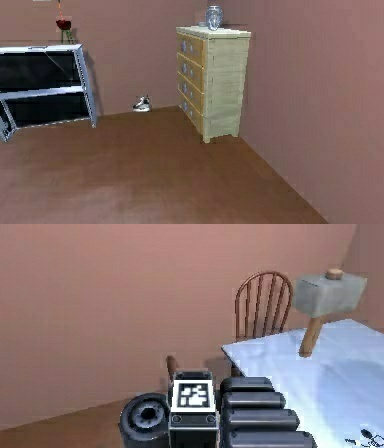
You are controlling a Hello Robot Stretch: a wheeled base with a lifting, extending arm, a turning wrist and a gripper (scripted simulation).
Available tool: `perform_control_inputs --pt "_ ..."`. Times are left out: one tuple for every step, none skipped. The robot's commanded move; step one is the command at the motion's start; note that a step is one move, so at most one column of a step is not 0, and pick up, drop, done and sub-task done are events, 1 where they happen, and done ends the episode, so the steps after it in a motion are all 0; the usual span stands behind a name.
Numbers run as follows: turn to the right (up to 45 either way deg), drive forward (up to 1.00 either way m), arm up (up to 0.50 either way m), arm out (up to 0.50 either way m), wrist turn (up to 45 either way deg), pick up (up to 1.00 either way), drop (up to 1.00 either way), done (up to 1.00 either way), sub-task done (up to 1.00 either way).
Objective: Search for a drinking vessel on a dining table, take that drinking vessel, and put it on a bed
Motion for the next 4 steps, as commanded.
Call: perform_control_inputs --pt "-18.0 0.00 0.00 0.00 0.0 0.00 0.00 0.00 0.00" --pt "0.0 0.40 0.00 0.00 0.0 0.00 0.00 0.00 0.00" --pt "-45.0 0.00 0.00 0.00 0.0 0.00 0.00 0.00 0.00" --pt "-24.0 0.00 0.00 0.00 0.0 0.00 0.00 0.00 0.00"
